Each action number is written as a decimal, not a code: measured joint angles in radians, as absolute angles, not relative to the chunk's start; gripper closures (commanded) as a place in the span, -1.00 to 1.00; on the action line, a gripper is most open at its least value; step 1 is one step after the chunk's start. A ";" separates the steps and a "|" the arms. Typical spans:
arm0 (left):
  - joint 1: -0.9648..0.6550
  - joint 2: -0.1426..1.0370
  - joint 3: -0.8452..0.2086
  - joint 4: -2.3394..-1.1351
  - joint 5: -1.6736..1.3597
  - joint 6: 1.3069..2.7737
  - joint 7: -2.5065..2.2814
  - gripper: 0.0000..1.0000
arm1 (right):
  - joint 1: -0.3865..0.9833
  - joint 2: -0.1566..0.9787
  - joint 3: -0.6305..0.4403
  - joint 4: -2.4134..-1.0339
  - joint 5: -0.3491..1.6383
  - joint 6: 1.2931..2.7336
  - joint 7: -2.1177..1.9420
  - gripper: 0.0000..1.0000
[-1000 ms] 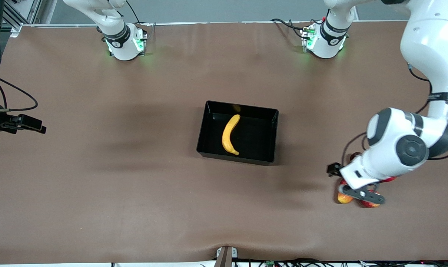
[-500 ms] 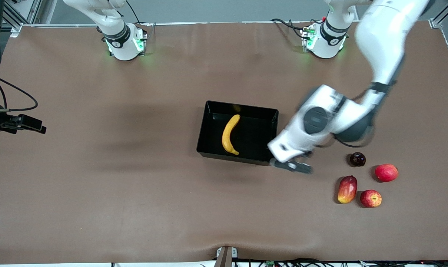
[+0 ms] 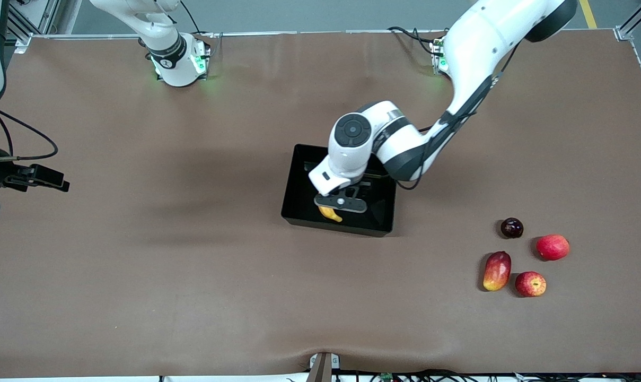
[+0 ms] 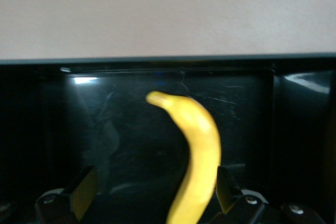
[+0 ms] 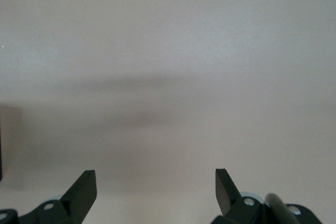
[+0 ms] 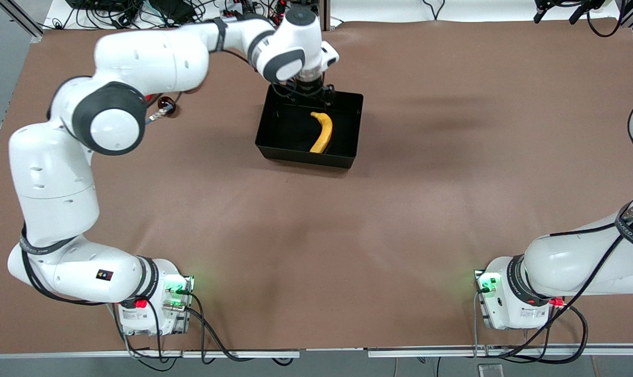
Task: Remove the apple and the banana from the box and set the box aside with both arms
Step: 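Move the left gripper back over the banana in the tray, then grasp the banana with the left gripper while the right gripper approaches, then carry the banana beside the fruits while the right gripper grips the tray, then drag the tray away with the right gripper while the left gripper releases banana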
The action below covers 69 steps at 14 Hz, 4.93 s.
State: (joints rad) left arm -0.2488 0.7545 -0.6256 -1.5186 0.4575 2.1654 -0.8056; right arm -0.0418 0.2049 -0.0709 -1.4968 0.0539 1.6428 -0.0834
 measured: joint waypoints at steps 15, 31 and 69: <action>-0.434 0.891 -0.481 -1.518 0.488 2.347 -0.910 0.75 | 0.036 0.232 -0.069 -1.507 0.071 1.632 0.088 -1.00; -0.412 0.763 -0.472 -1.417 0.490 2.190 -0.913 1.00 | 0.276 0.249 -0.062 -1.639 0.169 1.673 0.450 -1.00; 0.419 0.742 -0.637 -1.818 0.671 2.464 -0.096 -1.00 | 0.594 0.425 -0.080 -1.747 0.270 2.056 0.646 1.00</action>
State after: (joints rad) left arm 0.4186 0.7422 -0.6374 -1.8182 0.6710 2.4640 -0.0961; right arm 0.5939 0.4255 -0.0798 -1.7474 0.2702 2.0557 0.6460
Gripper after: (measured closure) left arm 0.048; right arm 0.943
